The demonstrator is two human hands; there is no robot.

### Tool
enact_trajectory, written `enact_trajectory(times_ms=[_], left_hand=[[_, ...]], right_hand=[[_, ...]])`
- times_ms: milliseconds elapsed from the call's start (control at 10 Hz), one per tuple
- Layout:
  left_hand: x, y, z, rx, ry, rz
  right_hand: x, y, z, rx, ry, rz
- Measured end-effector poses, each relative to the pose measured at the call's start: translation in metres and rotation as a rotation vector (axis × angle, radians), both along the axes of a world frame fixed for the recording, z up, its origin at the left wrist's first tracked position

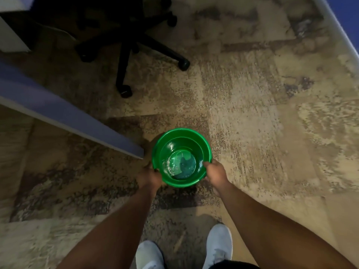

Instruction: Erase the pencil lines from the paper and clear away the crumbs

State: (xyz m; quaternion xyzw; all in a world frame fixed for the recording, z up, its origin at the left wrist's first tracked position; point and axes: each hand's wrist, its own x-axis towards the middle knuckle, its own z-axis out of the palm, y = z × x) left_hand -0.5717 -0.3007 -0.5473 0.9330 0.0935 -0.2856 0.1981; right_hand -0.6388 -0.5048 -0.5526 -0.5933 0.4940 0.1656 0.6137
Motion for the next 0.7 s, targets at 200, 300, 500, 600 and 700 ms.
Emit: enact_trajectory(times_ms=[200, 300, 500, 600, 700], left_hand=[[-0.009, -0.012, 0.035, -0.053, 0.029, 0.021], [-0.009, -0.023, 0.067, -0.074, 0.023, -0.016], [-0.004, -0.048, 0.17, -0.181, -0.066, -0.129], [-0.003, -0.048, 0.236, -0.221, -0.129, -0.202], [0.0, -0.047, 0.296, -0.246, -0.24, -0.302]], right_hand=[[-0.005, 0.008, 0.04, -0.161, -0.031, 0.176], [-0.005, 0.011, 0.091, -0.252, -0.09, 0.271], [0.006, 0.005, 0.193, -0.411, -0.184, 0.439], [0.01, 0.005, 0.253, -0.487, -0.198, 0.533], [0.016, 0.011, 0.31, -0.573, -0.274, 0.603]])
